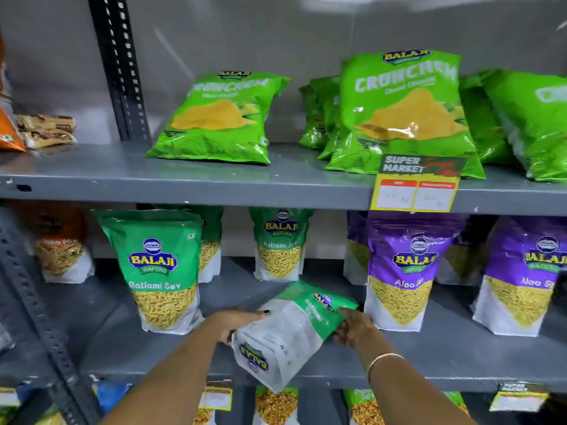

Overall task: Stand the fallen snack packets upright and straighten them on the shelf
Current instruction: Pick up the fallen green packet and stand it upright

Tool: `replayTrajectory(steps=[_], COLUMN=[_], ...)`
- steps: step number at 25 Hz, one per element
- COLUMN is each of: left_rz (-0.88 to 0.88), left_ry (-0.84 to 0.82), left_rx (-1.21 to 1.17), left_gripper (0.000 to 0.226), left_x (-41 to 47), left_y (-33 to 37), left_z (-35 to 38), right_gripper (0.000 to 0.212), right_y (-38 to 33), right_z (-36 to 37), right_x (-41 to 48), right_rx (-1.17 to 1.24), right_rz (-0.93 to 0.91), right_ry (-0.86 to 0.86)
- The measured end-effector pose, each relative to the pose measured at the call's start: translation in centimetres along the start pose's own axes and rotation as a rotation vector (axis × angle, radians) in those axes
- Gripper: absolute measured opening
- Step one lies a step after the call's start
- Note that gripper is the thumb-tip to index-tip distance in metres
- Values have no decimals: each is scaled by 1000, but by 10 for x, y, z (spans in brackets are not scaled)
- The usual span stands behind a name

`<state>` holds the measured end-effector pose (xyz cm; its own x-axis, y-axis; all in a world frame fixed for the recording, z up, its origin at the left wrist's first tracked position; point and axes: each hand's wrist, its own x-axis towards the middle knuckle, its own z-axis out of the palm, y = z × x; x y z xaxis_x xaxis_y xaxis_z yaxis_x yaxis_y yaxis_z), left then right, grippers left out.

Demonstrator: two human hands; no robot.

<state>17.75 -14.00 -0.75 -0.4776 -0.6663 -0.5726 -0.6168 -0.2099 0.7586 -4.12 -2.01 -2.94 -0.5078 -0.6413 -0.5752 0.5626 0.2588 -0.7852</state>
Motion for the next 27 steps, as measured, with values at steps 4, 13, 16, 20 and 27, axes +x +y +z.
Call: replayTrajectory(steps=[4,13,16,20,27], left_rz=[-37,285,402,382,356], left_ry=[-186,7,226,379,435], left_rx=[64,111,77,68,15], left_gripper=[25,54,63,68,73], left_x=[-4,-12,4,26,42], left_y=[-5,26,30,22,16], left_z=[-17,-24,-15,0,14], right_gripper=[35,25,28,31,22], right_y=[-14,-92,-103,-98,-86], right_z=[9,50,59,62,45], right_x=[-25,-73,-67,-44,-29], right_rx=[111,-41,-55,-72,-257], right_rz=[-68,-465,-556,-585,-539], right_ry=[3,-39,-73,-106,-126])
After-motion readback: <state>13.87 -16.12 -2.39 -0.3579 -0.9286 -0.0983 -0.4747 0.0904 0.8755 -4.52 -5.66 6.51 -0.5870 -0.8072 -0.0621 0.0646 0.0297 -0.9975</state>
